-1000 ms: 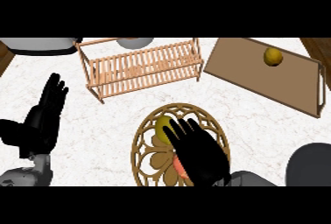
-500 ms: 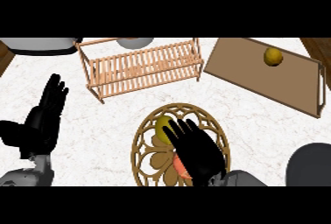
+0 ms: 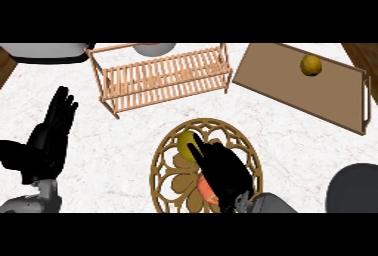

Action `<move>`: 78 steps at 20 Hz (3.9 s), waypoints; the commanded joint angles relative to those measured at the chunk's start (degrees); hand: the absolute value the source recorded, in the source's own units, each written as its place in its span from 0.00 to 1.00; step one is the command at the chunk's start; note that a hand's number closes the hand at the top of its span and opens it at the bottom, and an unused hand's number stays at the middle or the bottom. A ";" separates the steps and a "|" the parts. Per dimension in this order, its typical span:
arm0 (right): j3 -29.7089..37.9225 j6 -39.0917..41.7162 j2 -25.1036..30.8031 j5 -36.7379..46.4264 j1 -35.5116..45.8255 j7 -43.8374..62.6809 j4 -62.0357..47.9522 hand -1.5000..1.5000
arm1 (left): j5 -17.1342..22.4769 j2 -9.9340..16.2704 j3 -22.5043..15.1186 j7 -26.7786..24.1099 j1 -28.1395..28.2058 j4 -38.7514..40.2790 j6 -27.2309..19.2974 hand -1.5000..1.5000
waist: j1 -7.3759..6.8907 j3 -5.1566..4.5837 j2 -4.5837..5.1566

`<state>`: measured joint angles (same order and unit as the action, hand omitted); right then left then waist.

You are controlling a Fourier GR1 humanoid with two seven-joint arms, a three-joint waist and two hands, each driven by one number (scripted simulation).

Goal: Pick the squash from the placemat and place it in the tiered shelf

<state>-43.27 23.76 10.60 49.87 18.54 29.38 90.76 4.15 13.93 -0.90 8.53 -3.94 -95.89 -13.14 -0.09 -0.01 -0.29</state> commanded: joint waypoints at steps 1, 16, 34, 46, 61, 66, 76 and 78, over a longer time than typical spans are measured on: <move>-0.63 -0.22 1.59 1.88 -1.51 -4.19 -5.99 1.00 | -0.94 -0.66 -0.05 4.82 -3.62 -1.79 -1.45 0.50 | -0.03 0.04 0.31; -4.18 -9.37 -10.32 6.84 1.06 13.95 -8.69 1.00 | -3.19 -3.48 -0.67 -1.61 -2.80 2.79 0.68 0.50 | -1.16 0.00 0.61; -5.49 -34.41 -10.57 -4.00 25.41 47.65 11.57 1.00 | -2.58 -2.61 0.37 0.53 -2.45 1.92 1.68 0.50 | -0.90 -0.12 -0.40; 5.67 -29.84 -10.55 -2.76 40.51 53.68 3.70 1.00 | -0.91 -1.43 2.34 1.63 -2.19 0.19 3.01 0.50 | -1.26 -0.10 -0.04; 13.49 -46.37 -10.58 -1.70 41.24 34.59 -19.46 1.00 | -2.10 -3.05 2.44 -0.52 -2.77 1.73 2.79 0.50 | -1.23 -0.02 0.53; 15.87 -54.97 -10.59 -5.22 42.51 25.15 -30.50 1.00 | -2.63 -3.96 0.96 0.48 -0.66 -0.83 2.97 0.50 | -1.90 -0.02 0.70; 22.24 -65.01 -10.60 -13.55 49.59 16.32 -46.19 1.00 | -3.79 -4.64 1.02 0.88 -1.76 -0.07 2.55 0.50 | -2.30 -0.01 0.91; 21.33 -63.90 -10.60 -19.99 50.71 14.32 -48.43 0.00 | -3.99 -4.40 0.80 2.00 -3.30 0.10 2.86 0.50 | -2.79 -0.01 0.99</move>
<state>-22.97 -36.54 0.11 36.14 67.38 45.38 46.46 1.14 10.36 0.80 9.46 -5.91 -95.95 -9.56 -2.43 -0.03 0.58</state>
